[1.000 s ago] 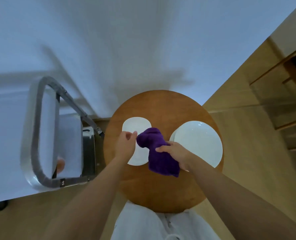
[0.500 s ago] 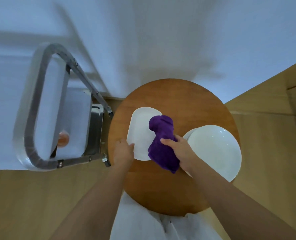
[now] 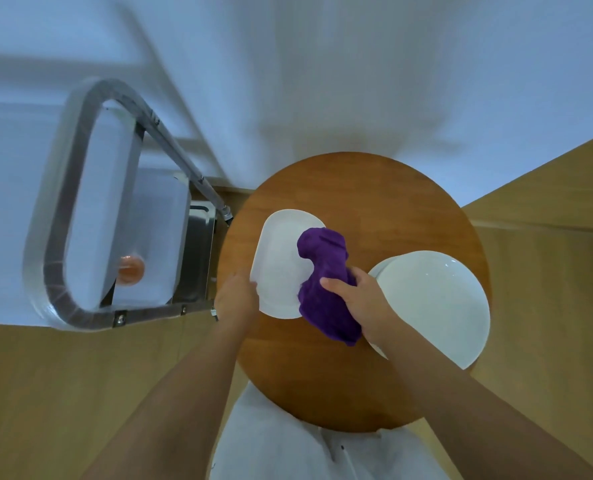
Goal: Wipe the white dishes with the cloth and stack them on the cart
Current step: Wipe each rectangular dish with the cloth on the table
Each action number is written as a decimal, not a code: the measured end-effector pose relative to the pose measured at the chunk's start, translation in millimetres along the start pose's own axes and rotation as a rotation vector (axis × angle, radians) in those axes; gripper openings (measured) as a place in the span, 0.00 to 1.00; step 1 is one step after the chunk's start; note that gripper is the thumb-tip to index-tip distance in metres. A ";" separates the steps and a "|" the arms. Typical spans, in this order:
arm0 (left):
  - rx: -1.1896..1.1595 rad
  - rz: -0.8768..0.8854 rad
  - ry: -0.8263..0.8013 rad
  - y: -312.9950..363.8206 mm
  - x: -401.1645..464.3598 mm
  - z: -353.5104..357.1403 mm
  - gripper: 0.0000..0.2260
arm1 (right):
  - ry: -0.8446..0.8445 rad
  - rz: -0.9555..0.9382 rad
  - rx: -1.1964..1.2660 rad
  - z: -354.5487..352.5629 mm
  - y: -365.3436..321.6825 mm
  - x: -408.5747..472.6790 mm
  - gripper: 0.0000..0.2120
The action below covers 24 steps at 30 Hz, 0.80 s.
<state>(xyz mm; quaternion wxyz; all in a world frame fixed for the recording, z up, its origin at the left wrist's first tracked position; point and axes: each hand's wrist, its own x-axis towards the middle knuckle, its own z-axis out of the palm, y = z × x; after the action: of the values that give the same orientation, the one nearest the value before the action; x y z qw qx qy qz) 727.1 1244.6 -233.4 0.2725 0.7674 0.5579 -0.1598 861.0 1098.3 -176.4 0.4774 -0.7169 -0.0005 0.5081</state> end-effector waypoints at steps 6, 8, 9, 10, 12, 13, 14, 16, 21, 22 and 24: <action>-0.036 0.005 0.011 -3.9 -0.1 -5.2 0.06 | 0.028 -0.009 -0.002 -5.5 -1.9 -4.7 0.15; -0.126 -0.011 0.026 -2.8 0.0 -5.8 0.04 | 0.033 -0.008 -0.004 -6.4 -2.3 -6.1 0.16; -0.210 -0.026 0.041 -0.9 -1.0 -5.8 0.03 | 0.033 -0.008 -0.001 -6.9 -2.5 -7.1 0.16; -0.308 -0.036 0.065 1.0 -2.7 -5.0 0.03 | 0.034 -0.007 0.004 -7.1 -3.3 -8.3 0.15; -0.472 -0.036 0.135 3.9 -7.3 -2.6 0.04 | 0.041 -0.008 0.015 -6.9 -5.3 -11.8 0.13; -0.533 -0.045 0.159 4.8 -9.7 -1.7 0.05 | 0.047 -0.011 0.023 -6.7 -6.2 -13.2 0.12; -0.584 -0.070 0.169 5.7 -11.9 -0.9 0.04 | 0.053 -0.014 0.031 -6.5 -7.1 -14.5 0.12; -0.653 -0.137 0.177 7.1 -16.1 0.4 0.06 | 0.070 -0.017 0.048 -6.5 -9.8 -17.6 0.13; -0.890 -0.262 0.165 11.2 -33.6 -1.6 0.13 | 0.162 -0.057 0.111 -10.1 -21.9 -29.7 0.11; -0.941 -0.281 0.149 12.4 -39.2 -4.0 0.15 | 0.196 -0.077 0.125 -10.7 -25.6 -32.8 0.10; -1.034 -0.307 0.120 16.2 -51.4 -11.4 0.17 | 0.256 -0.136 0.134 -11.8 -33.5 -40.0 0.11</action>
<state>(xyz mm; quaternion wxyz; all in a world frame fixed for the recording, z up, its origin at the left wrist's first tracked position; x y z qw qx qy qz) 725.0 1208.2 -192.2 0.5556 0.4505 0.6843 0.1418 866.5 1089.0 -124.0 0.5534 -0.7408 0.0458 0.3780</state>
